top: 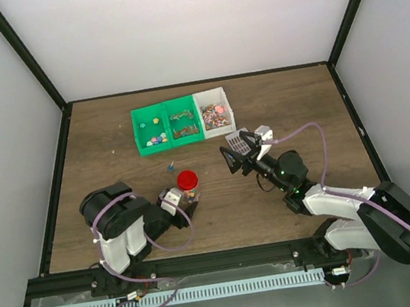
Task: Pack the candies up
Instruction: Screw the bottle lid onto the packing bottle.
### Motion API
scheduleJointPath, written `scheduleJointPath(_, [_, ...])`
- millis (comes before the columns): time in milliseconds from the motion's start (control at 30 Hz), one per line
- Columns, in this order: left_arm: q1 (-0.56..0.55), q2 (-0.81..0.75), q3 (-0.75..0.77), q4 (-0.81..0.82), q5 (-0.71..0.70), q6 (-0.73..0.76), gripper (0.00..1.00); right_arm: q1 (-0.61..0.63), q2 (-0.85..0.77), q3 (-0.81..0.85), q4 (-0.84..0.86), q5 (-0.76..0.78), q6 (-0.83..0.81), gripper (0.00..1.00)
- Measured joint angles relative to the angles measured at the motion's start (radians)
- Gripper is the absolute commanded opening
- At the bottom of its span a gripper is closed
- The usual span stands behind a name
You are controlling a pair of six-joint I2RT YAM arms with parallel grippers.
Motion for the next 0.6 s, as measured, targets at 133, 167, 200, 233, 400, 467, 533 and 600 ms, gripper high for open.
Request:
scheduleJointPath(133, [0.000, 0.010, 0.000, 0.002, 0.005, 0.004, 0.76, -0.003, 0.014, 0.000, 0.000, -0.005, 0.000, 1.00])
scheduleJointPath(167, [0.000, 0.014, 0.000, 0.002, 0.006, 0.005, 0.76, -0.003, 0.016, 0.000, 0.000, -0.007, 0.000, 1.00])
scheduleJointPath(200, [0.000, 0.018, 0.000, 0.001, 0.008, 0.006, 0.76, -0.003, 0.018, 0.000, 0.000, -0.008, 0.000, 1.00])
scheduleJointPath(233, [0.000, 0.019, 0.000, 0.001, 0.010, 0.005, 0.77, -0.003, 0.019, 0.000, 0.000, -0.010, 0.000, 1.00])
scheduleJointPath(400, [0.000, -0.009, 0.000, 0.002, 0.023, 0.008, 0.84, -0.010, 0.026, 0.001, 0.000, -0.018, 0.000, 1.00])
scheduleJointPath(467, [0.000, -0.020, 0.000, 0.002, 0.023, 0.013, 0.85, -0.012, 0.032, 0.004, 0.000, -0.021, 0.000, 1.00])
scheduleJointPath(533, [0.000, -0.026, 0.000, 0.003, 0.024, 0.016, 0.85, -0.015, 0.039, 0.011, 0.000, -0.024, 0.000, 1.00])
scheduleJointPath(600, [0.000, -0.026, 0.000, 0.003, 0.024, 0.017, 0.85, -0.016, 0.046, 0.017, 0.000, -0.026, 0.000, 1.00])
